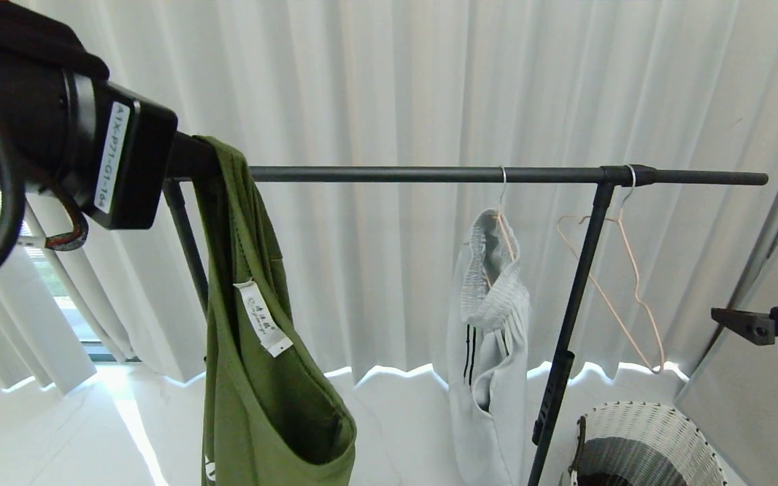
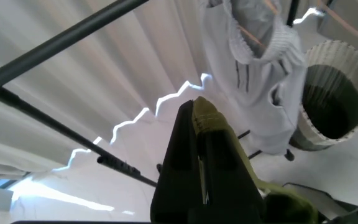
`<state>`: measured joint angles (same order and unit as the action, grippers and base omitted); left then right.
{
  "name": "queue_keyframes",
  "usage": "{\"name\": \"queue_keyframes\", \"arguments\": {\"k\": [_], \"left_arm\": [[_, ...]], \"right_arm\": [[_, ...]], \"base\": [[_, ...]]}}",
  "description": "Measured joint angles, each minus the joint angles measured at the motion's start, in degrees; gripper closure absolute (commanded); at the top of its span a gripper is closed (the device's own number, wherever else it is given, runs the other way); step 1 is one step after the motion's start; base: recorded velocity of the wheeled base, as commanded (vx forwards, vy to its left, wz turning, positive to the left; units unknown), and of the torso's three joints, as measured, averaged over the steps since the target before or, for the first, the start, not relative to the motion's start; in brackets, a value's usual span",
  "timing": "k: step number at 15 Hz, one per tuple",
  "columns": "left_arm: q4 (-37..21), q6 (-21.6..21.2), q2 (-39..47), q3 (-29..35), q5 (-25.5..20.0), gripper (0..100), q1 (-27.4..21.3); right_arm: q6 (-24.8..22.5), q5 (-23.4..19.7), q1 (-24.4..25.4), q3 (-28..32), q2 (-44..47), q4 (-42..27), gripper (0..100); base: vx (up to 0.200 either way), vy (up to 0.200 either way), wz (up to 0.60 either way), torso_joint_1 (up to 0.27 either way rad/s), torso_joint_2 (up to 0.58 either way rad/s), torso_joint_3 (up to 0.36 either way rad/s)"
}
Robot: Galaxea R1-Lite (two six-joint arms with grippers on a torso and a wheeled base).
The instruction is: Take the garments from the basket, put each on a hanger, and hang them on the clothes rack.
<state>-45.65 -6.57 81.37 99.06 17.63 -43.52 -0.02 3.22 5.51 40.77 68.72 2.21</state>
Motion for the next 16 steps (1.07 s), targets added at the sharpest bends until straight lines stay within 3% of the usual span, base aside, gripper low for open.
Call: {"name": "queue_keyframes", "arguments": {"k": [3, 7, 11, 16], "left_arm": [[0.35, 0.00, -0.65, -3.41, 0.00, 100, 1.05], [5.23, -0.02, -2.07, -9.34, 0.43, 100, 1.55], [9.20, 0.00, -3.60, -15.49, 1.41, 100, 2.18], [9.45, 0.00, -4.23, -16.42, 1.41, 100, 2.38]], "right_arm": [[0.84, 0.01, 0.00, 0.13, 3.47, 1.13, 0], [1.63, -0.02, 0.11, 0.93, 10.65, 6.30, 0], [3.96, -0.05, 0.11, 7.19, 19.85, 6.92, 0], [5.63, -0.07, 1.87, 13.84, 29.88, 6.68, 0]], "base": [[0.067, 0.000, 0.00, 0.001, 0.00, 0.002], [0.000, 0.000, 0.00, 0.000, 0.00, 0.000], [0.000, 0.000, 0.00, 0.000, 0.00, 0.000], [0.000, 0.000, 0.00, 0.000, 0.00, 0.000]]}}
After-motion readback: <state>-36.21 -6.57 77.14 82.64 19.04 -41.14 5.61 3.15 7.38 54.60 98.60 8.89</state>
